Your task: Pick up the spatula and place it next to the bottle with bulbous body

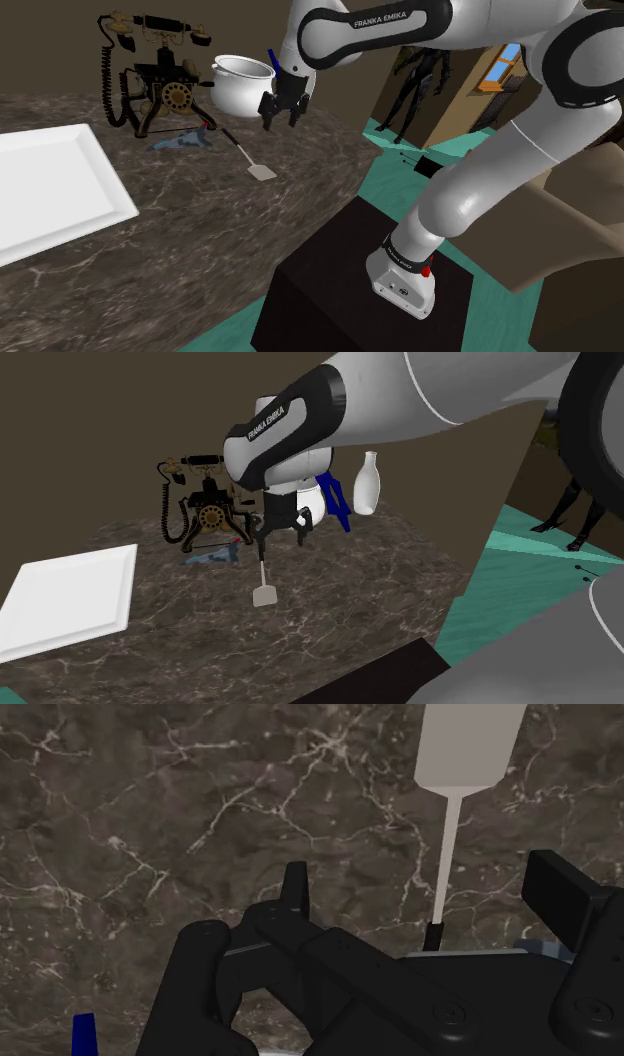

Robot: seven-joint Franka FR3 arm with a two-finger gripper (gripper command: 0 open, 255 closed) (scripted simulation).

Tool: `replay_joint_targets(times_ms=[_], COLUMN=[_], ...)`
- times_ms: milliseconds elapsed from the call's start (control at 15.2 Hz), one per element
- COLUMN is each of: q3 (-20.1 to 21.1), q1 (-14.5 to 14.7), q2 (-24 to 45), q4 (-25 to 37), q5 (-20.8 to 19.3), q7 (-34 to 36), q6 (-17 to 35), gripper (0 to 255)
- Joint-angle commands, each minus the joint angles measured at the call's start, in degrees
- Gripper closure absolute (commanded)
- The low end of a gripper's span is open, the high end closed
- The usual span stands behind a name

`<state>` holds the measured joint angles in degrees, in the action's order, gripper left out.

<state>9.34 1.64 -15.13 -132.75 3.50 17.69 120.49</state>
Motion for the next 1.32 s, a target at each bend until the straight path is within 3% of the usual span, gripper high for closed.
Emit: replay_joint_targets(times_ms=[0,462,924,1254], q3=[1.1,3.4,3.1,3.0], q1=[0.0,0.7,0.9,0.9], q2=[4.1,19.4,22.7,23.0], q4=[1.7,10.4,8.7,8.6], q5=[-1.0,-7.0,-8.2,-8.3], q7=[2.5,11.7,12.6,12.6], q6=[2.6,9.4,14.3,14.7], gripper=[0,0,0,0])
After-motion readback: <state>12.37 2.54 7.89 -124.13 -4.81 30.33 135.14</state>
